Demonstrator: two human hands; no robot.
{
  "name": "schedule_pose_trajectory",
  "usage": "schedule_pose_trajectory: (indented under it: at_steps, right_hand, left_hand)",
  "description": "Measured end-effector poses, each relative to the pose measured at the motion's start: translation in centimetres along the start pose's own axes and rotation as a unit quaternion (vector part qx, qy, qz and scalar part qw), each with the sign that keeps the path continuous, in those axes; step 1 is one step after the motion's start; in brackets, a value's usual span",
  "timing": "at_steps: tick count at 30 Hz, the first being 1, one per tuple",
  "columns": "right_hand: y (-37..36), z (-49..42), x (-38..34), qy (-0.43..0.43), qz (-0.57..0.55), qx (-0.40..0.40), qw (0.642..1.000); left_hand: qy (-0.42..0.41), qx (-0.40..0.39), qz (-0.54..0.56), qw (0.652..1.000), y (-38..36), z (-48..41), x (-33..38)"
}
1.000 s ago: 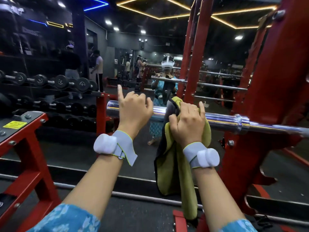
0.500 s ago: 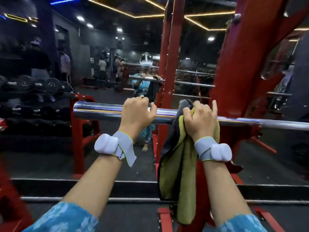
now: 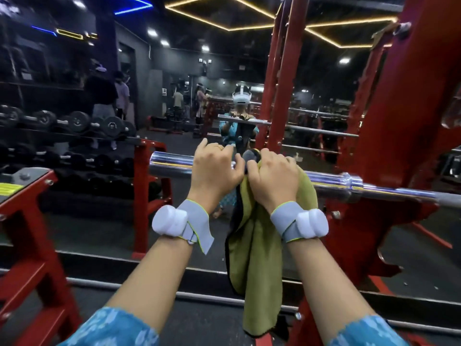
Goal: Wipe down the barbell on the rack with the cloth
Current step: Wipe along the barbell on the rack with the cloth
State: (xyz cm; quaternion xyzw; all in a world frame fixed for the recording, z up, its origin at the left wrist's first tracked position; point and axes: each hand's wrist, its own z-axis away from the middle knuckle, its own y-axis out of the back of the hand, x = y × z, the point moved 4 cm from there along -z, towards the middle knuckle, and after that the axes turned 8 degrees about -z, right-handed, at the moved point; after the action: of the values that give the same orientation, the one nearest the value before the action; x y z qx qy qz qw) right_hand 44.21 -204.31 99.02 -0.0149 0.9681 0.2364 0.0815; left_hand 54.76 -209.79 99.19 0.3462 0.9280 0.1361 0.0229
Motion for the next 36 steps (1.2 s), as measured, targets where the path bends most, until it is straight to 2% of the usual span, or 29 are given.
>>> schedule_pose_trajectory:
  at_steps: [4,7,12,16,21,24,26,29,31,33,36]
  right_hand:
    - [-1.7,-0.8,-3.3,0.023,-0.002,-0.05,0.998]
    - [-3.0,-1.3,-5.6,0.024,0.0,-0.09,0.996]
    - [-5.0,-1.6,-9.5,0.039,0.008,-0.14,0.989]
    - [-6.3,-2.2,-12.0,0.04,-0.02,-0.189,0.981]
    - [-7.3,-3.4,-14.1,0.024,-0.067,-0.31,0.948]
    - [-7.9,-4.8,-14.0,-0.027,-0.153,-0.368,0.917]
    - [-7.5,-5.6,-13.3,-0.052,-0.233,-0.359,0.902]
    - [-6.2,-5.9,-11.0,-0.112,-0.326,-0.313,0.885]
    - [-5.3,-5.5,-9.4,-0.142,-0.377,-0.27,0.875]
    - [-4.4,-5.4,-7.6,-0.137,-0.334,-0.205,0.91]
    - [-2.2,-4.9,-4.0,-0.166,-0.162,-0.118,0.966]
  left_hand:
    - [0.051,-0.04,-0.03,0.997,0.9,0.4,-4.1]
    - [0.104,-0.057,0.007,0.993,1.5,1.0,-7.1]
    - [0.124,-0.035,0.061,0.99,2.6,1.7,-9.7]
    - [0.138,-0.001,0.053,0.989,4.0,2.2,-11.5]
    - [0.217,0.042,0.07,0.973,7.0,1.8,-12.6]
    - [0.205,0.049,0.105,0.972,8.0,1.8,-10.6]
    - [0.195,0.038,0.147,0.969,8.0,2.1,-8.7]
    - [0.225,-0.012,0.204,0.953,6.7,2.8,-6.8]
    - [0.194,-0.061,0.147,0.968,5.5,3.1,-6.0]
    - [0.143,-0.108,0.008,0.984,4.1,3.2,-5.6]
    - [0.105,-0.165,-0.14,0.971,2.7,2.9,-4.9]
